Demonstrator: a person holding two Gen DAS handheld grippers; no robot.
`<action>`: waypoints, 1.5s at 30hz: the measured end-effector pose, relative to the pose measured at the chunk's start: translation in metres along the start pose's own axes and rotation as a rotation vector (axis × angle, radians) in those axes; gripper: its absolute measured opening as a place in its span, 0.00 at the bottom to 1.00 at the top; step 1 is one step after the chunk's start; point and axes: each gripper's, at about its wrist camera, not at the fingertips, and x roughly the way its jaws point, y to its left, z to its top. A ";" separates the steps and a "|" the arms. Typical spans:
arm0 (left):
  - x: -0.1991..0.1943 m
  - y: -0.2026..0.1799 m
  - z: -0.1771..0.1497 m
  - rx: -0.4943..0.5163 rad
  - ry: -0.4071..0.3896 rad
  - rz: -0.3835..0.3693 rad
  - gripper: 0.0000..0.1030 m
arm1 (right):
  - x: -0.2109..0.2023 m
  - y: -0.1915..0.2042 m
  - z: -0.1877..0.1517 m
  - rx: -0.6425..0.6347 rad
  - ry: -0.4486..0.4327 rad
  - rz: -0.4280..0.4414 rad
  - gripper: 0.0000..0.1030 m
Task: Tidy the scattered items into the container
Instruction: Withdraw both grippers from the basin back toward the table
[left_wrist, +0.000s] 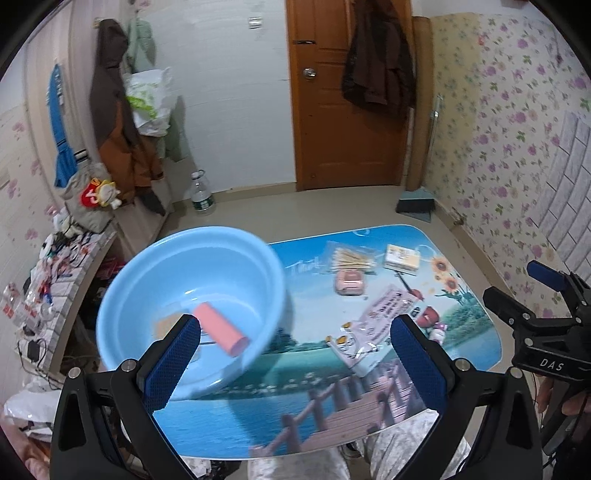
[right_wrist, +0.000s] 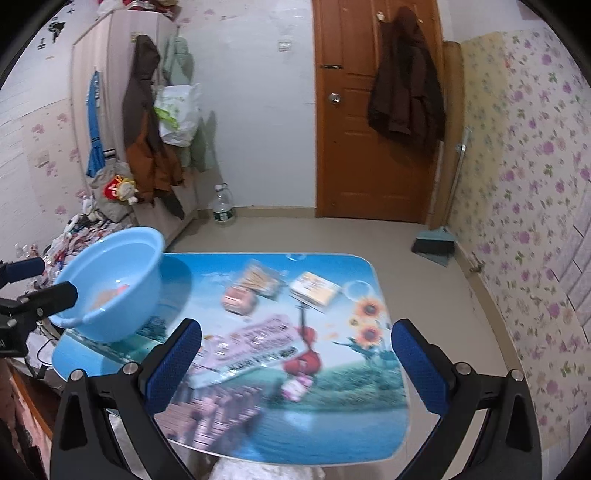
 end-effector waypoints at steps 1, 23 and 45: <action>0.003 -0.006 0.001 0.008 0.005 -0.006 1.00 | 0.000 -0.006 -0.003 0.005 0.004 -0.008 1.00; 0.052 -0.049 0.003 0.072 0.089 -0.028 1.00 | 0.043 -0.025 -0.040 -0.049 0.093 0.058 1.00; 0.094 -0.064 -0.013 0.096 0.179 -0.061 1.00 | 0.090 -0.015 -0.067 -0.129 0.143 0.187 0.90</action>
